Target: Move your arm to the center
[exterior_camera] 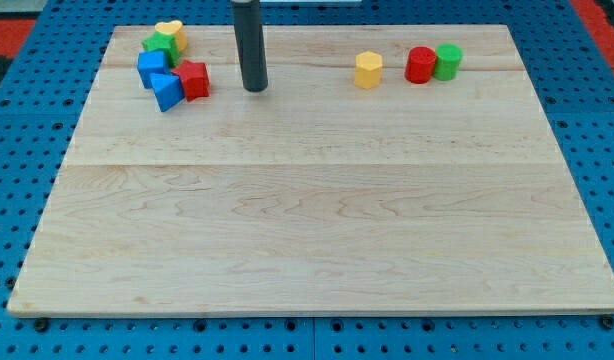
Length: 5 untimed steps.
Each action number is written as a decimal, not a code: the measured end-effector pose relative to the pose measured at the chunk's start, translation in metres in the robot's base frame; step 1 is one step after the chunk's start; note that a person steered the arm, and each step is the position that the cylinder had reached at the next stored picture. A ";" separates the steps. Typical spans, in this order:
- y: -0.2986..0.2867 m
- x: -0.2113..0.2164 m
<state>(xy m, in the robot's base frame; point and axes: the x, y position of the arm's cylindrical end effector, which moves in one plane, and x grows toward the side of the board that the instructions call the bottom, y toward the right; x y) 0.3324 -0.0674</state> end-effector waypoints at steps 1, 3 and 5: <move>-0.023 0.052; -0.032 0.077; 0.015 0.063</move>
